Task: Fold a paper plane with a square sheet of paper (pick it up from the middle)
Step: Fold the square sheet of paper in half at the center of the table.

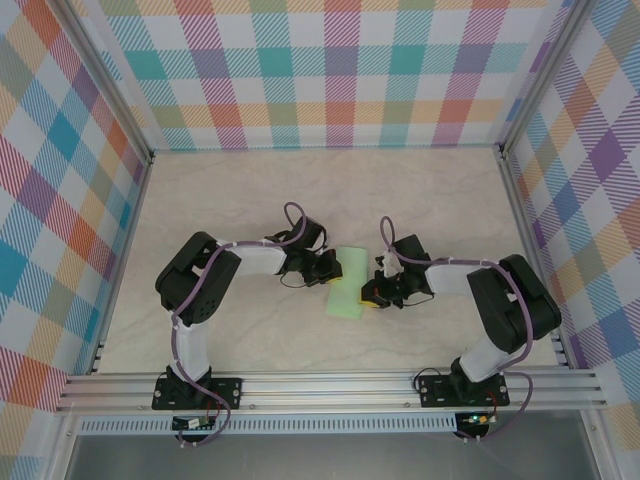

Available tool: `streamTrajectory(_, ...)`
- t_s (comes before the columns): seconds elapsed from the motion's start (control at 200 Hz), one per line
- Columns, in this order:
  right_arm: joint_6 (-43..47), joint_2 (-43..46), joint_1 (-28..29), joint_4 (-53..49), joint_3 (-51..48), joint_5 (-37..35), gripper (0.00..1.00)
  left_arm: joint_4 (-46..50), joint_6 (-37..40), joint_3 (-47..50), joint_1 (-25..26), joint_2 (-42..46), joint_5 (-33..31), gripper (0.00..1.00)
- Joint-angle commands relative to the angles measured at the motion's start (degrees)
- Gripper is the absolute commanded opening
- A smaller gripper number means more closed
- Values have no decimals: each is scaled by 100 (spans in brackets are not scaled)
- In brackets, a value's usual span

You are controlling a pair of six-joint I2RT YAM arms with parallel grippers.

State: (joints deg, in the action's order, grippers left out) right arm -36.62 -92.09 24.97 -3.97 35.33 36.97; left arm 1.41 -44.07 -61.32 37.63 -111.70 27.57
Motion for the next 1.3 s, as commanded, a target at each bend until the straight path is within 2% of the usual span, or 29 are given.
streamTrajectory(0.0,2,185,113,33,-76,143,0,599,81,138,69,-332,-362,0)
streamTrajectory(0.34,25,-204,206,121,-423,-81,0,624,100,151,65,-317,-367,0)
streamTrajectory(0.71,-102,701,286,122,-452,271,0,626,95,137,69,-351,-366,0)
streamTrajectory(1.105,221,-42,501,-237,-483,-206,0,622,120,100,63,-348,-367,0)
streamTrajectory(1.295,125,355,500,-274,-527,-129,0,606,129,122,69,-370,-346,0)
